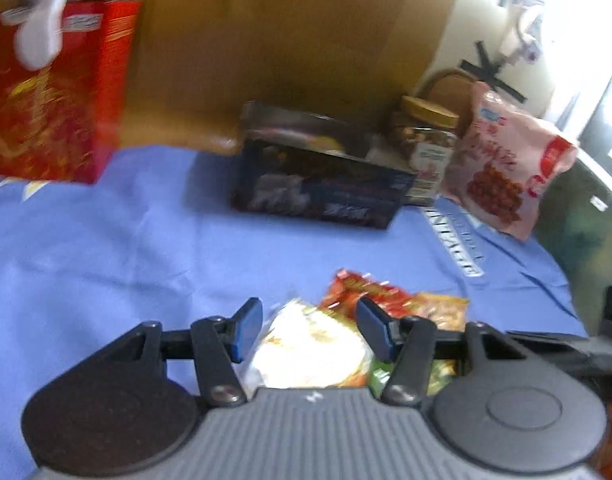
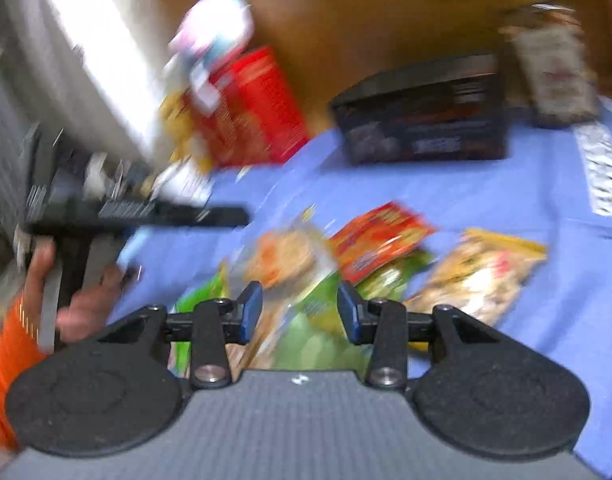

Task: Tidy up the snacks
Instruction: 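Reach the left tool to the red snack packet and grasp it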

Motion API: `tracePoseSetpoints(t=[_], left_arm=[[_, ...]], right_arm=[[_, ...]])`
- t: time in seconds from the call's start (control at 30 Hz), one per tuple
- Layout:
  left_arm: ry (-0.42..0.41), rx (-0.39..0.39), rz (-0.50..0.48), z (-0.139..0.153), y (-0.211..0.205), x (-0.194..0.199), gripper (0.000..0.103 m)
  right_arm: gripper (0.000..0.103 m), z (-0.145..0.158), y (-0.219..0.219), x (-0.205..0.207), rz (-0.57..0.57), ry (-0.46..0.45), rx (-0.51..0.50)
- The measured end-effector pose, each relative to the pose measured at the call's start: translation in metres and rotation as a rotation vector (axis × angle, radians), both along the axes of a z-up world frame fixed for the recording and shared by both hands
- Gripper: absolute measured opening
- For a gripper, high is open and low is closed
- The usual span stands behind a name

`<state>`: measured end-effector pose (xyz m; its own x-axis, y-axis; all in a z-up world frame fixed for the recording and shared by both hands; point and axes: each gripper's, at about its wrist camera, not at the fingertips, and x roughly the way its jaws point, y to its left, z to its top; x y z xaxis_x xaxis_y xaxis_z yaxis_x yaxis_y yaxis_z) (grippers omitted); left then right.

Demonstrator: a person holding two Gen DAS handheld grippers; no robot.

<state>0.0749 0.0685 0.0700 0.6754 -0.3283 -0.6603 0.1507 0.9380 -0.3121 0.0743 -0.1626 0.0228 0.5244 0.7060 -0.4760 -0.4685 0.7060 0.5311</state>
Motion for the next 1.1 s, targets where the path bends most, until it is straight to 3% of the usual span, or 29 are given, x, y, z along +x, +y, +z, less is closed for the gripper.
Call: tracePoseSetpoints(t=[0.13,0.3,0.4,0.5,0.63,0.77,0.83,0.97,1.1], left_arm=[[0.049,-0.003,-0.065,-0.008,-0.020,0.034,0.055],[0.137,-0.033,-0.066,-0.035,-0.027,0.068,0.055],[0.152,-0.069,-0.054,-0.041,-0.022,0.074,0.058],[0.159,-0.084,-0.055,-0.045,-0.018,0.078,0.062],[0.171,-0.090,-0.063,-0.048,-0.016,0.081,0.064],[0.181,-0.115,-0.058,-0.048,-0.015,0.085,0.066],[0.180,-0.124,-0.068,-0.047,-0.020,0.088,0.066],[0.206,-0.220,-0.112,-0.050,-0.032,0.094,0.069],[0.199,-0.205,-0.134,-0.046,-0.050,0.092,0.073]], right_arm=[[0.043,-0.011,-0.015,0.028,-0.148,0.101,0.051],[0.043,-0.027,-0.002,0.056,-0.163,0.181,0.067],[0.041,-0.029,0.008,0.069,-0.175,0.171,0.046],[0.020,-0.030,0.017,0.081,-0.178,0.152,0.030],[0.008,-0.034,0.003,0.083,-0.173,0.154,0.086],[0.006,-0.033,-0.018,0.084,-0.229,0.134,0.197],[0.005,-0.029,-0.031,0.083,-0.265,0.109,0.202],[0.005,-0.024,-0.049,0.081,-0.286,0.124,0.233],[0.005,-0.021,-0.071,0.064,-0.357,0.112,0.218]])
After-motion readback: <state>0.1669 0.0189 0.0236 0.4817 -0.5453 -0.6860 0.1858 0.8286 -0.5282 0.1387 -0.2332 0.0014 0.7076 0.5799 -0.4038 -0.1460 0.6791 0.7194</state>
